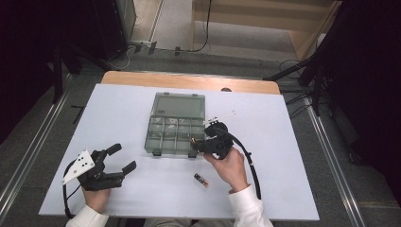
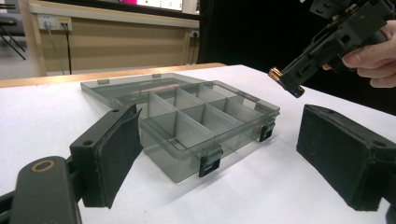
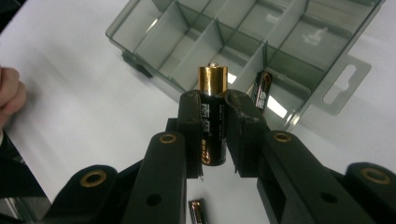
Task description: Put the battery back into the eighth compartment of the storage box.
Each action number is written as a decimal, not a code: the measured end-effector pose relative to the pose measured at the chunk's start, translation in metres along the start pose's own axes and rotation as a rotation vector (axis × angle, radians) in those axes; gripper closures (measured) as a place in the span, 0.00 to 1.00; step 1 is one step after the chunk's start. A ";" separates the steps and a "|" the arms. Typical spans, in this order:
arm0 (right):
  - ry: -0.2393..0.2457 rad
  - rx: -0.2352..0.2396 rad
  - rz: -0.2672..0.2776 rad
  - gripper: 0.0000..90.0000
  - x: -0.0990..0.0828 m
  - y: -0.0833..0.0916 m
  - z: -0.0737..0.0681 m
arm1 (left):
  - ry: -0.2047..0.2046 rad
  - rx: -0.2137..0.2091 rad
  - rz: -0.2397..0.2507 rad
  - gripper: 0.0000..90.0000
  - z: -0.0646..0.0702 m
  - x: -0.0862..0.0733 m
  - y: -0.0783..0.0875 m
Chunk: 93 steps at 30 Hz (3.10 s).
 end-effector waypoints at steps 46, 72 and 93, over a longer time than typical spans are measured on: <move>-0.070 -0.009 0.065 0.00 0.007 -0.007 0.019 | 0.019 -0.003 -0.003 0.15 0.000 -0.001 -0.001; 0.148 -0.084 -0.075 0.00 -0.045 -0.005 0.008 | 0.018 -0.006 -0.004 0.15 0.000 -0.001 -0.001; 0.270 -0.177 -0.239 0.11 -0.081 -0.018 0.004 | 0.019 -0.009 -0.008 0.15 0.001 -0.002 -0.001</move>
Point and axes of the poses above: each handheld gripper's, and its own axes: y roughly backward along the jaws, x roughly out of its top, z roughly to its right, the point moved 10 cm from there along -y, roughly forward along the jaws, and after that the axes turned 4 degrees about -y, right-handed, at the moved point
